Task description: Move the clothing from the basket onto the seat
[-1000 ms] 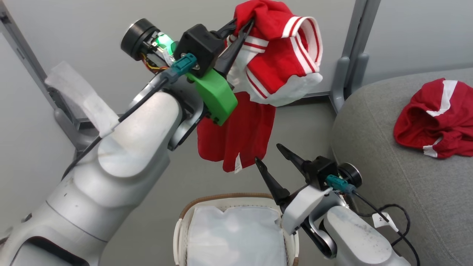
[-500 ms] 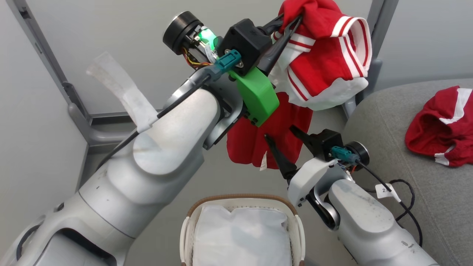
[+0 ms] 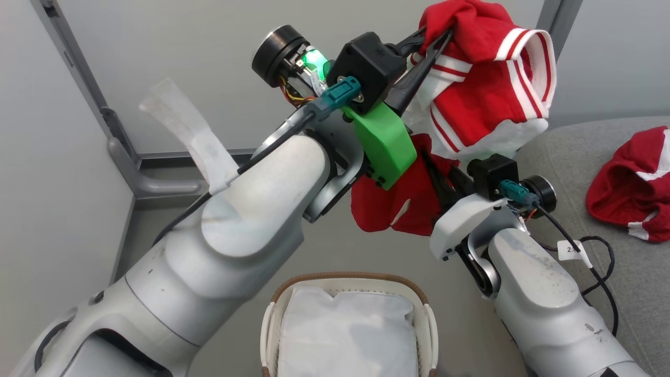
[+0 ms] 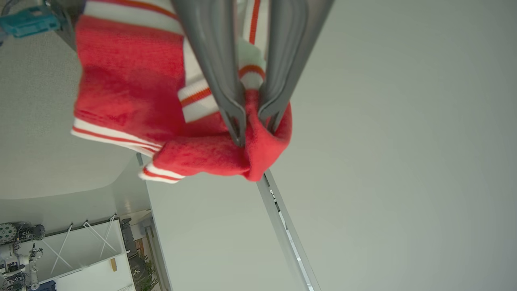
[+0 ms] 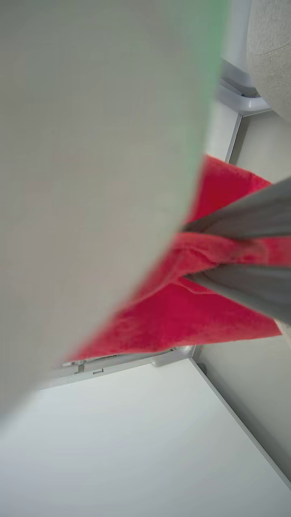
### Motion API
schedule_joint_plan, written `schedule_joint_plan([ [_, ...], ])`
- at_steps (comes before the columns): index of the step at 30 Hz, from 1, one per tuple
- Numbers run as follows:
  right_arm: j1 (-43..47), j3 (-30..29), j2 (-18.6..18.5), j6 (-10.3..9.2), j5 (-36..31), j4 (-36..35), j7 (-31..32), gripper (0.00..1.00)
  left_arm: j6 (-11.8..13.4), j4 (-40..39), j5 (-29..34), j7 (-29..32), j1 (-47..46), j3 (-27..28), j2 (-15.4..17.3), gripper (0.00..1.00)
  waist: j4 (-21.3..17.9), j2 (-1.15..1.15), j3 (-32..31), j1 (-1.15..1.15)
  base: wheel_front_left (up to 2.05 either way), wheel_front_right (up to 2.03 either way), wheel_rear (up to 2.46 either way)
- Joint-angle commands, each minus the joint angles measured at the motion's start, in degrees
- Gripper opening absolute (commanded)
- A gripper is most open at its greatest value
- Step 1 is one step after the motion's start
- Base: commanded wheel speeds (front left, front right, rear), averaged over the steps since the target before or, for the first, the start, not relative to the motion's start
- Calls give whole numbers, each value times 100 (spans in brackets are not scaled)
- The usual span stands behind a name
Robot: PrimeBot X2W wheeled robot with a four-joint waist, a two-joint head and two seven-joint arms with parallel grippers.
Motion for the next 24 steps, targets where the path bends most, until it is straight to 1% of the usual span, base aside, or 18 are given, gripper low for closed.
schedule_joint_plan([
  [1,64,-38,-22,-8,-46,-82,-13,0,75,44,-27,-24,101,92,139,0,-35,0,36,0,0,0,0],
  [11,304,92,-23,-8,61,-387,-13,0,246,434,-250,-132,340,428,672,0,-262,0,162,0,0,0,0],
  [14,281,40,-23,-8,84,-525,-13,0,240,536,-314,-216,471,491,803,0,-316,0,188,0,0,0,0],
  [15,284,24,-23,-8,88,-556,-13,0,228,556,-325,-254,514,495,838,2,-326,0,193,0,0,0,0],
  [16,274,-2,-23,-8,98,-595,-13,0,209,588,-354,-288,570,500,869,28,-338,0,201,0,0,0,0],
  [17,261,-34,-23,-8,102,-627,-13,0,198,613,-382,-292,633,509,887,49,-347,0,207,0,0,0,0],
  [18,243,-74,-24,-8,111,-662,-13,0,186,632,-419,-326,710,519,901,95,-356,0,212,0,0,0,0],
  [19,228,-100,-23,-8,111,-683,-13,0,176,636,-449,-361,764,533,913,100,-360,0,217,0,0,0,0],
  [24,145,-283,-22,-8,23,-801,-13,0,145,626,-577,-655,1170,571,1040,100,-384,0,250,0,0,0,0],
])
